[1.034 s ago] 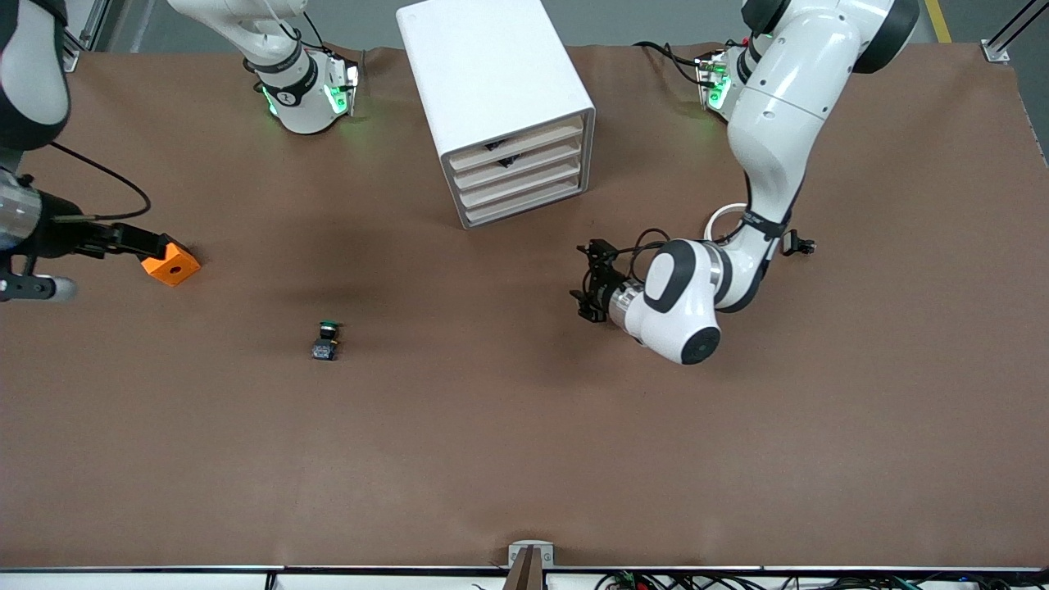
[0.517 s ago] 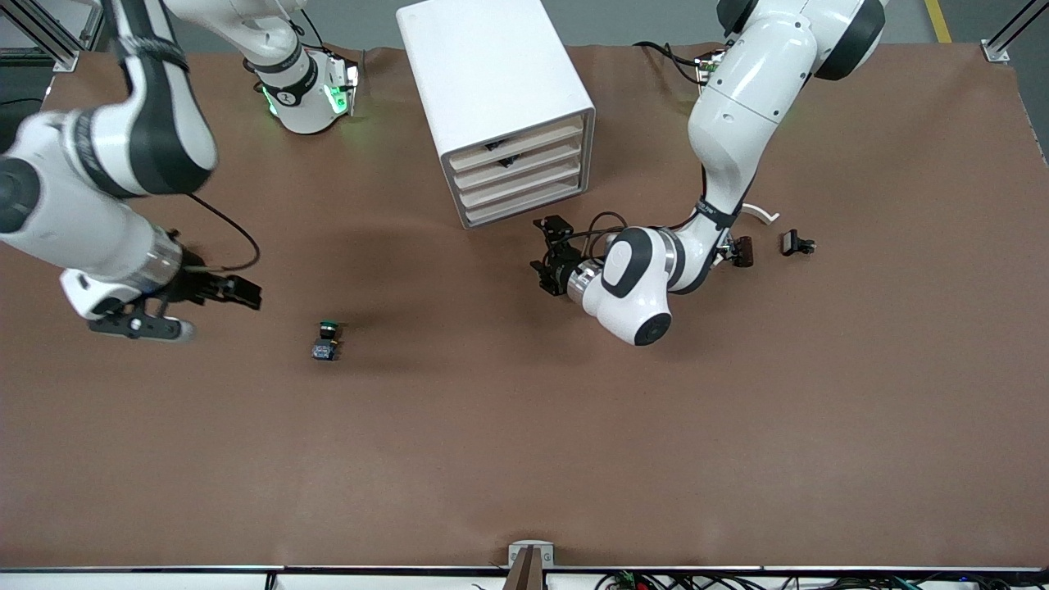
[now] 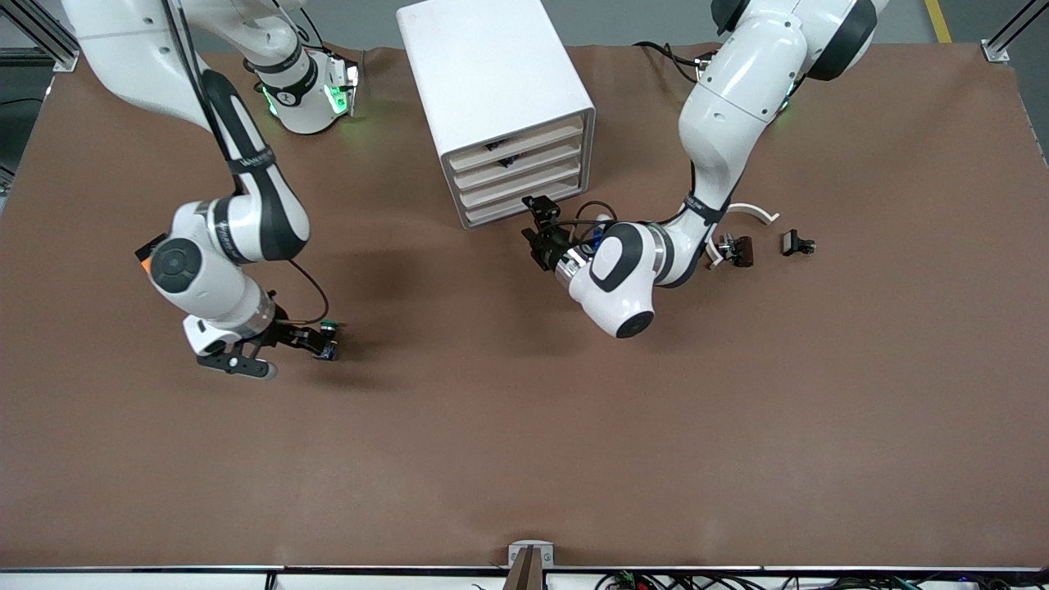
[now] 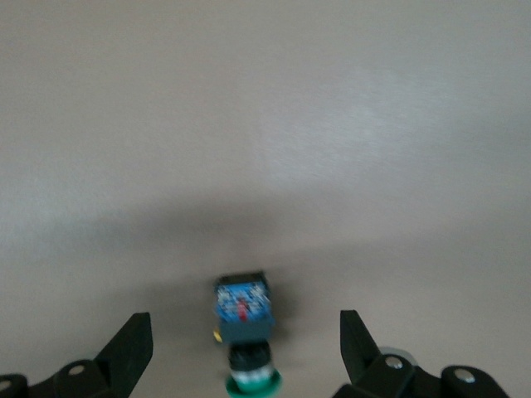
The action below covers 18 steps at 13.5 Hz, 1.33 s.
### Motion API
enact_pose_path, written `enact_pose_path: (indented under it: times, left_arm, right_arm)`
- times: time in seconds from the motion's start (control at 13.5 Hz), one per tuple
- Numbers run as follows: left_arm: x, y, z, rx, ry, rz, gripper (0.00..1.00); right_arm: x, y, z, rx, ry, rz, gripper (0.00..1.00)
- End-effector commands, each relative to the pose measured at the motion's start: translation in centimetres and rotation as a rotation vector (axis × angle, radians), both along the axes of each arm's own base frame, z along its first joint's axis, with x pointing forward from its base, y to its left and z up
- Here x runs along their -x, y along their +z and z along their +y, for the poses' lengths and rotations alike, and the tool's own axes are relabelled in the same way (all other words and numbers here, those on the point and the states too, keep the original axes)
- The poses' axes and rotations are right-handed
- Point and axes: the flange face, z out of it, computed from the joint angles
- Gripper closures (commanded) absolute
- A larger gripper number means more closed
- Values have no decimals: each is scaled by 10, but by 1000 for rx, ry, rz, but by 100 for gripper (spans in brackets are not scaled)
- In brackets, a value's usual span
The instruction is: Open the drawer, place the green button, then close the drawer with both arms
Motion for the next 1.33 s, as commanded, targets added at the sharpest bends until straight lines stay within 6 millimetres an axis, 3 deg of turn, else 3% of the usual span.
enact_pose_path:
  times: [0.0, 0.22, 0.37, 0.59, 0.74, 0.81, 0.89, 1.03, 1.26]
  left_arm:
    - [10, -8, -4, -9, -15, 78, 33]
    - [24, -20, -14, -30, -37, 100, 34]
    - [37, -24, -24, -42, -61, 107, 44]
    - [44, -28, -28, -65, -69, 119, 48]
    - [51, -29, -34, -71, -88, 117, 56]
    - [51, -30, -33, -72, -89, 117, 64]
    - [51, -35, -31, -80, -93, 117, 82]
    - [52, -46, -27, -93, -94, 126, 98]
    - [41, -42, -18, -99, -84, 109, 100]
  right_arm:
    - [-4, -32, 6, 2, -16, -27, 0]
    - [-1, -40, 12, 5, -4, -15, 0]
    - [0, -44, 14, 10, 8, -4, 0]
    - [1, -45, 14, 11, 11, 3, 0]
    - [2, -46, 14, 13, 16, 4, 0]
    - [2, -47, 13, 17, 19, 6, 0]
    - [3, -51, 13, 18, 19, 12, 0]
    - [4, -52, 12, 20, 18, 27, 0]
    - [7, -55, 12, 21, 16, 33, 0]
